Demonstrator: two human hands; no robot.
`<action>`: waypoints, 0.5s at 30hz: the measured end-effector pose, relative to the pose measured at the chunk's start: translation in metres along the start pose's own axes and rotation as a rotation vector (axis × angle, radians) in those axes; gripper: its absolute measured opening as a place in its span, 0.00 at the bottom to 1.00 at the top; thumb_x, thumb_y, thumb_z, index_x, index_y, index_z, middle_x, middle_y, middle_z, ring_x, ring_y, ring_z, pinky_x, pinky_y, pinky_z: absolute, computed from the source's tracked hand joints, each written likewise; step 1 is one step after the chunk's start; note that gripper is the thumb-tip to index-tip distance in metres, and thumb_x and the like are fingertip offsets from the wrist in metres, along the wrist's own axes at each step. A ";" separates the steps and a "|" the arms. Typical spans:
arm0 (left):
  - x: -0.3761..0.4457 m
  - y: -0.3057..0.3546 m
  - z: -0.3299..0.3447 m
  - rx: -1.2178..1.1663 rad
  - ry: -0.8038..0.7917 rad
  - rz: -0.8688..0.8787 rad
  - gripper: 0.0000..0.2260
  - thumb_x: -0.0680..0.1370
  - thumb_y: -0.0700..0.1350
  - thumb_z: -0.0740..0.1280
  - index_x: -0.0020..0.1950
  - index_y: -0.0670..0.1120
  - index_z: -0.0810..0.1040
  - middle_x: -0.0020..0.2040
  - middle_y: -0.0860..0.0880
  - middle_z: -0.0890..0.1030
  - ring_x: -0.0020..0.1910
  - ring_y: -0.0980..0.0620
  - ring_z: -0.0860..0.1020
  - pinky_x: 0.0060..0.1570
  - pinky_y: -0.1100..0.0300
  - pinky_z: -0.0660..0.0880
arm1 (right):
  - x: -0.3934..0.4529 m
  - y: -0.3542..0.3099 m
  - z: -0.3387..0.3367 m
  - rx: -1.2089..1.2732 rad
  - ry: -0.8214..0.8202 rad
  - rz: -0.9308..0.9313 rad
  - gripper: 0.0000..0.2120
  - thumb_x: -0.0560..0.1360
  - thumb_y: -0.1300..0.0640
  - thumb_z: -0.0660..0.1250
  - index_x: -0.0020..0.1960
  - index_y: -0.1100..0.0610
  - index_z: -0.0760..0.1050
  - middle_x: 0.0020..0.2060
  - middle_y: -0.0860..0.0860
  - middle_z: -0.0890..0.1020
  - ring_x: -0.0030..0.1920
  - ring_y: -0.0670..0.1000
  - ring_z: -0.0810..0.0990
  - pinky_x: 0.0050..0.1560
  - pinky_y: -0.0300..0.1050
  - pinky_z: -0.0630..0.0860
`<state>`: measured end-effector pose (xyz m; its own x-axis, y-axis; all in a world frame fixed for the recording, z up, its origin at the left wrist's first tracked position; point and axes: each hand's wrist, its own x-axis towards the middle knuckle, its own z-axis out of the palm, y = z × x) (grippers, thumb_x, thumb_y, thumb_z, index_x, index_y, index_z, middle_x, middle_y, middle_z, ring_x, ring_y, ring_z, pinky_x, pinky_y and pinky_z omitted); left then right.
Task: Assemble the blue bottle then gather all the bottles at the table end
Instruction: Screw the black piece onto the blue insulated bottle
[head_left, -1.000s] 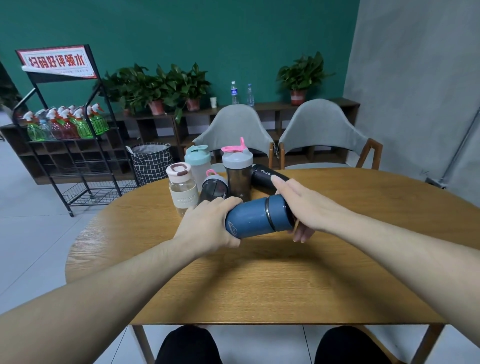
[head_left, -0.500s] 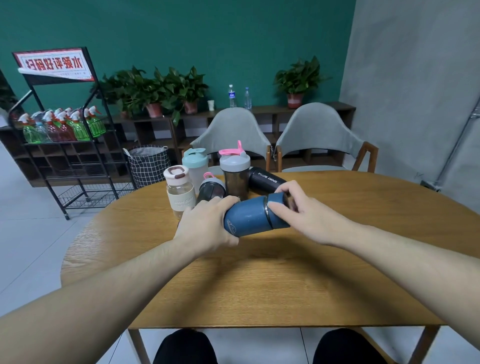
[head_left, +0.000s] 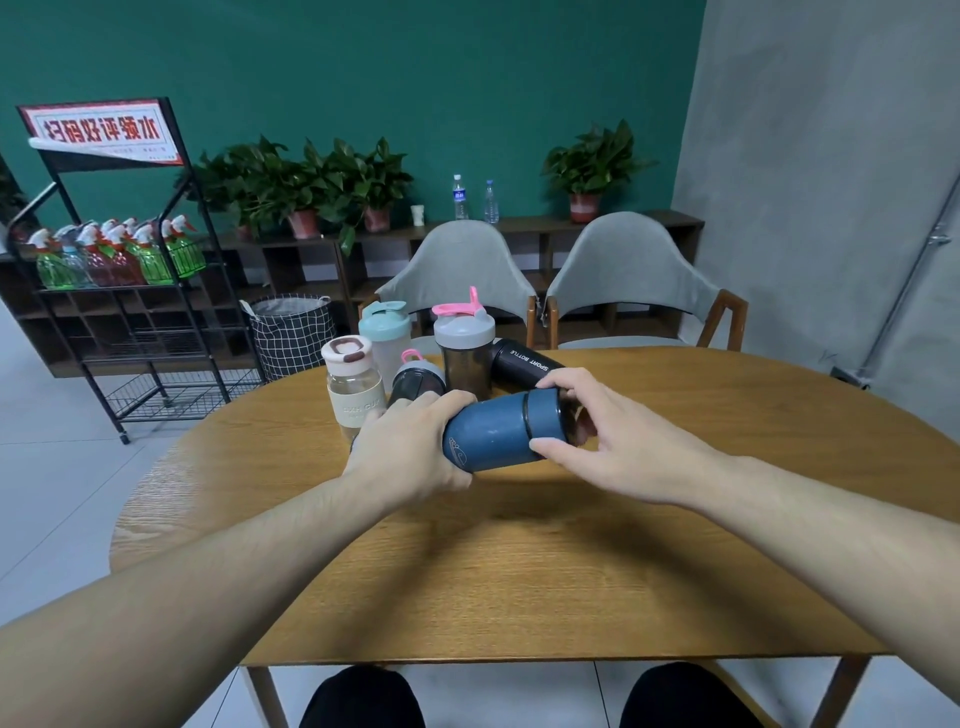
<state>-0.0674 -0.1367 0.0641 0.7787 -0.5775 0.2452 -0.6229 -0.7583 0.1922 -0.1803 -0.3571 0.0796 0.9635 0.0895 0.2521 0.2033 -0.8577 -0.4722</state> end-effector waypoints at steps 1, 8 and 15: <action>0.000 0.001 0.000 0.008 0.002 0.003 0.35 0.66 0.56 0.76 0.72 0.60 0.68 0.59 0.54 0.77 0.60 0.48 0.75 0.59 0.49 0.70 | 0.002 -0.002 0.001 0.054 -0.002 0.032 0.22 0.78 0.38 0.63 0.66 0.42 0.60 0.54 0.46 0.77 0.46 0.50 0.80 0.48 0.47 0.80; -0.001 0.007 0.000 0.054 -0.005 0.025 0.34 0.68 0.56 0.75 0.72 0.61 0.68 0.61 0.55 0.77 0.62 0.48 0.75 0.59 0.50 0.67 | 0.012 -0.004 0.006 0.423 -0.053 0.395 0.27 0.77 0.31 0.58 0.66 0.49 0.64 0.43 0.53 0.79 0.37 0.51 0.78 0.43 0.49 0.80; 0.000 0.007 0.000 0.009 -0.036 0.031 0.34 0.67 0.54 0.76 0.72 0.60 0.69 0.59 0.54 0.78 0.60 0.48 0.77 0.58 0.51 0.69 | -0.008 0.011 -0.003 -0.146 0.007 -0.140 0.29 0.76 0.37 0.65 0.72 0.38 0.58 0.61 0.38 0.67 0.55 0.44 0.75 0.55 0.43 0.76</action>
<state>-0.0716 -0.1415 0.0653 0.7613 -0.6111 0.2168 -0.6462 -0.7424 0.1768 -0.1867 -0.3686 0.0754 0.9265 0.2097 0.3126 0.3070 -0.9015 -0.3051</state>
